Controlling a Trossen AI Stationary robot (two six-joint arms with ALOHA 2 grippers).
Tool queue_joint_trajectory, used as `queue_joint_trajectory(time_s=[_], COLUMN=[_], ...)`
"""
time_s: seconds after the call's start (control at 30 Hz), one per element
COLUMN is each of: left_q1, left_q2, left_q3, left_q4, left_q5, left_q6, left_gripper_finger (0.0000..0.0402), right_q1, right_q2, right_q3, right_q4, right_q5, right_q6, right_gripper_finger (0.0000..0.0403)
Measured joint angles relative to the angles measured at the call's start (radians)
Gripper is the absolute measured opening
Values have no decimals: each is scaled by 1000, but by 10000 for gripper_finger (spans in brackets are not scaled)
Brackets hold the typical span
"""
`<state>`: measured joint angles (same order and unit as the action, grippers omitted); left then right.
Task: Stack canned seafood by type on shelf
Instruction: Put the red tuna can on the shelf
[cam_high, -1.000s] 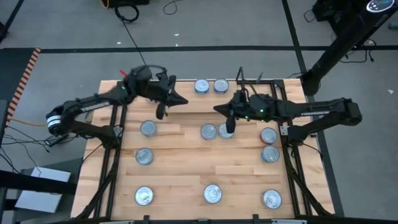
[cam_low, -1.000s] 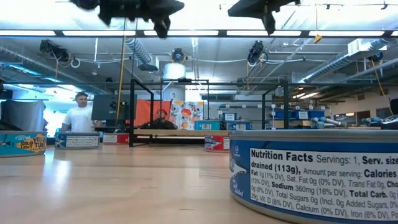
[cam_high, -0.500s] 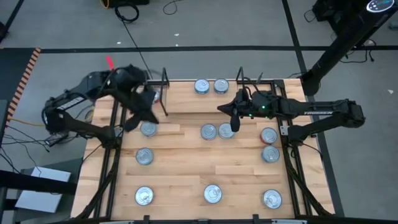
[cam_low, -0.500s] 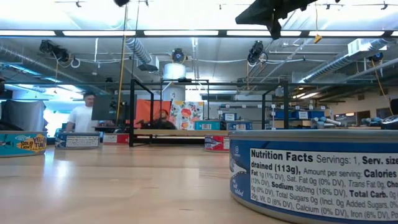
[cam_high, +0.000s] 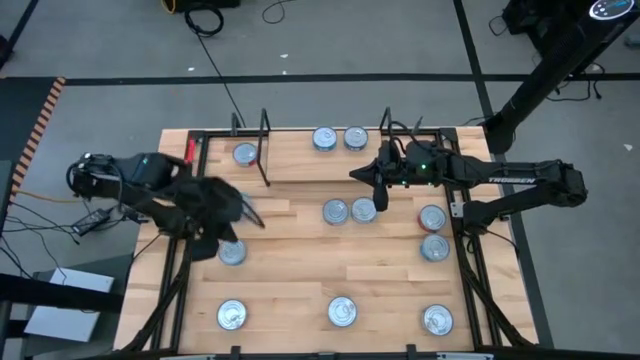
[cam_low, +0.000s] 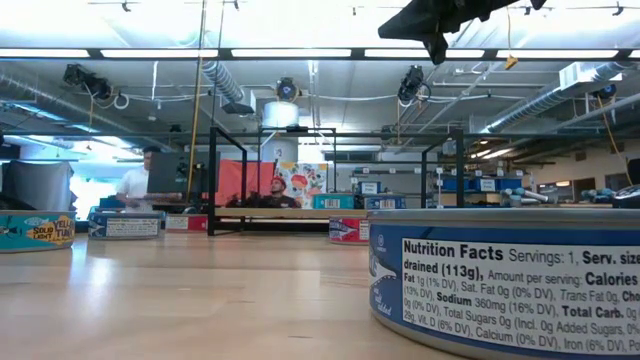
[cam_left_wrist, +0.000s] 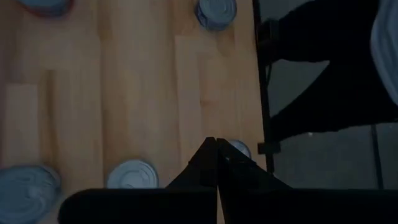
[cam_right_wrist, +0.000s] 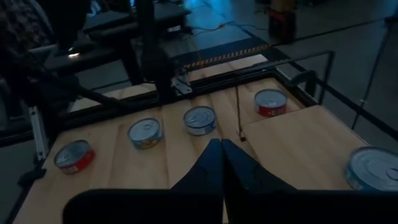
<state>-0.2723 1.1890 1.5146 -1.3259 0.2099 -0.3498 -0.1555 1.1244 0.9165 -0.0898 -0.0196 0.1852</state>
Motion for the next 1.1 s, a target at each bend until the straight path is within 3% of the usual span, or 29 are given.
queue_joint_trajectory(time_s=[0.2,0.57,0.9,1.1], left_q1=[-87,-246,-370,-385], left_q2=[-23,-205,-200,-182], left_q3=[-203,-640,-861,-909], left_q4=[202,516,749,830], left_q5=[-8,-2,1,2], left_q6=[-81,-370,-720,-802], left_gripper_finger=[0,0,13,44], right_q1=[0,2,2,2], right_q2=[0,0,0,1], right_q3=[0,1,1,1], right_q4=[1,1,1,2], right_q5=[-8,-8,26,29], right_q6=[-5,-3,17,17], right_gripper_finger=[2,2,2,2])
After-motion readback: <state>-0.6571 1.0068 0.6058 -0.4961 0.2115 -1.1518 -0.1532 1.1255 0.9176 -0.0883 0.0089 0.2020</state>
